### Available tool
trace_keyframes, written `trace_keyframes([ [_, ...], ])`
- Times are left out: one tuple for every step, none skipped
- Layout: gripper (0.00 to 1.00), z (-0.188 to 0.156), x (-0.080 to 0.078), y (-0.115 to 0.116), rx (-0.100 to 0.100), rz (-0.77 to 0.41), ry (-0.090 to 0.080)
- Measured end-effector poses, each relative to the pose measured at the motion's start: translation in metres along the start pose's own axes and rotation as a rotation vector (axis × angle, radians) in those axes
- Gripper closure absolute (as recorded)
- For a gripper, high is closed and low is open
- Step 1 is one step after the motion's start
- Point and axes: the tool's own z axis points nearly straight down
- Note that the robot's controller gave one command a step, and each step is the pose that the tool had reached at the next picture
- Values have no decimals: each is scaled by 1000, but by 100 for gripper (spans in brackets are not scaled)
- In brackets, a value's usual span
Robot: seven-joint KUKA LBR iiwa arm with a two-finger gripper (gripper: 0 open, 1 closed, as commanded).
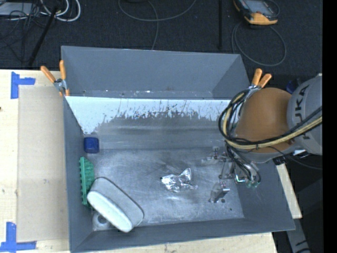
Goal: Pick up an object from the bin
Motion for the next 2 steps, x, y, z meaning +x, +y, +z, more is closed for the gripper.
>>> trace_keyframes([
  [0,64,-29,57,2,44,-12],
  [0,36,-17,80,-1,212,-10],
])
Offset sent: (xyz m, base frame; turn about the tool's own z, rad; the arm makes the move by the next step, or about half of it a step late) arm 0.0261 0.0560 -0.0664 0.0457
